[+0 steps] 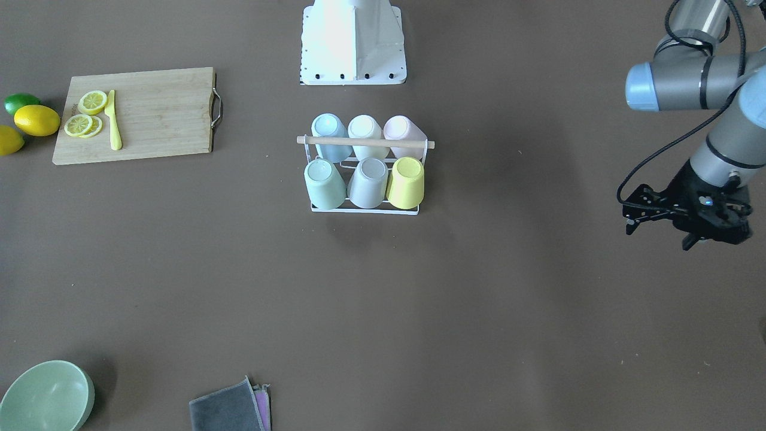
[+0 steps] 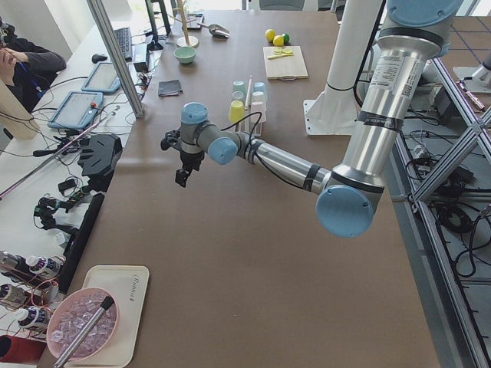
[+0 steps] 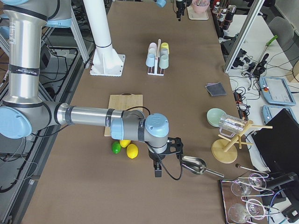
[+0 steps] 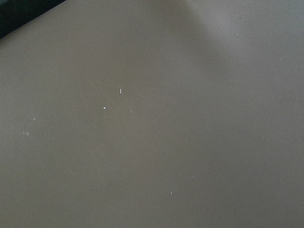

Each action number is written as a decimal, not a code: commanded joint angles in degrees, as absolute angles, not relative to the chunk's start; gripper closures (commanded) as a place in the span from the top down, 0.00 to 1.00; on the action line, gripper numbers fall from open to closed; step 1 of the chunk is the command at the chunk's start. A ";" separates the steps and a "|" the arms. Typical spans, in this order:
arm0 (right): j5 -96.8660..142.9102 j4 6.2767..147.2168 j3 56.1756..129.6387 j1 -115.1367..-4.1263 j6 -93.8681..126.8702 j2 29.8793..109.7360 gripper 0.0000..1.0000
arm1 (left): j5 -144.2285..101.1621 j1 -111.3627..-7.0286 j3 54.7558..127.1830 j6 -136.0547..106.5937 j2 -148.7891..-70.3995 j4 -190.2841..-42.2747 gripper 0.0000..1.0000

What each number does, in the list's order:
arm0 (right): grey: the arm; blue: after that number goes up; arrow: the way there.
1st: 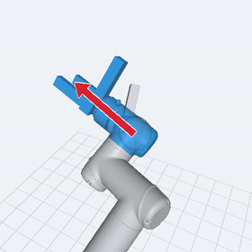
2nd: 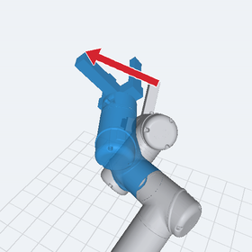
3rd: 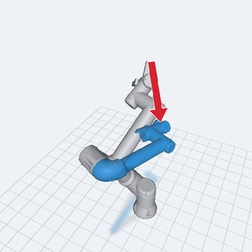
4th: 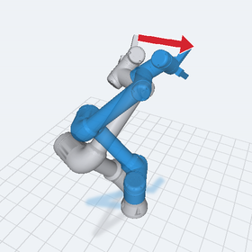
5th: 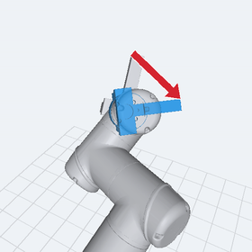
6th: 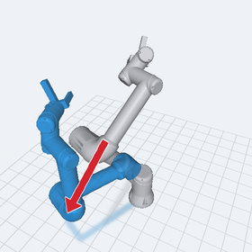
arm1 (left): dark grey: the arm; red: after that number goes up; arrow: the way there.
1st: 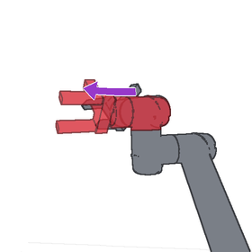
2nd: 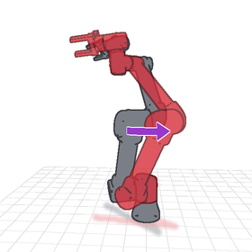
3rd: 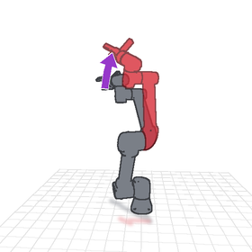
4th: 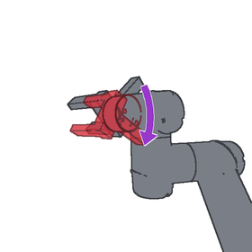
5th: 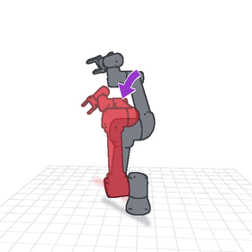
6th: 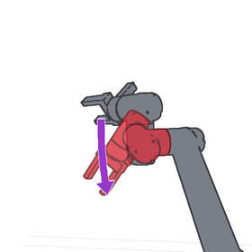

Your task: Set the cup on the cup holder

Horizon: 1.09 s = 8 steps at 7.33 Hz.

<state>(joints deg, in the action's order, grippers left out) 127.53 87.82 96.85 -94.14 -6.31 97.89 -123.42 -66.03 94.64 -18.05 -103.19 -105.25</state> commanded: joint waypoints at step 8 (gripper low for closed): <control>131.66 87.28 96.59 -94.22 -2.90 98.44 1.00 | -133.18 -93.49 94.73 16.46 -87.45 -81.86 0.98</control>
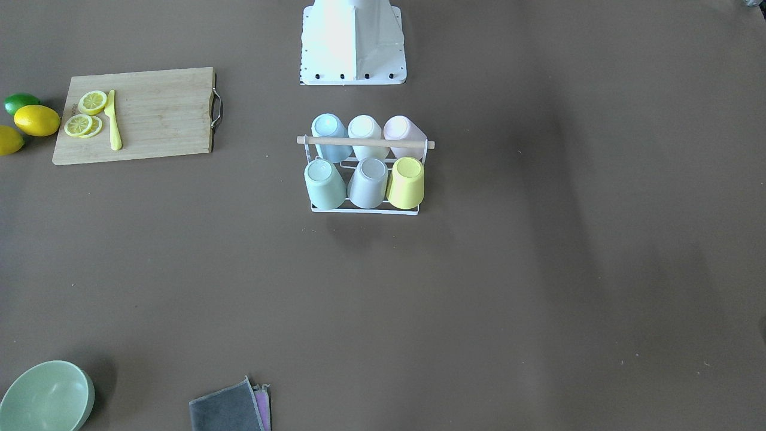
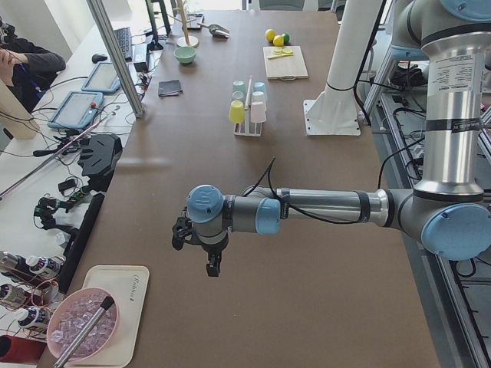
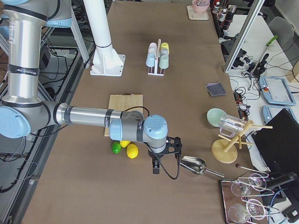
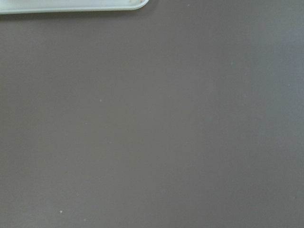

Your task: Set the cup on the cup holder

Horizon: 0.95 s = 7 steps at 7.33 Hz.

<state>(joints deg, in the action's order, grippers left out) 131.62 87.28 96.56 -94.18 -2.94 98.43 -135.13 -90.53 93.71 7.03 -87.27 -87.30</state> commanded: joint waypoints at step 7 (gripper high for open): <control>131.75 87.28 96.59 -94.22 -2.99 98.53 1.00 | -132.36 -93.52 96.94 16.61 -86.48 -80.68 0.98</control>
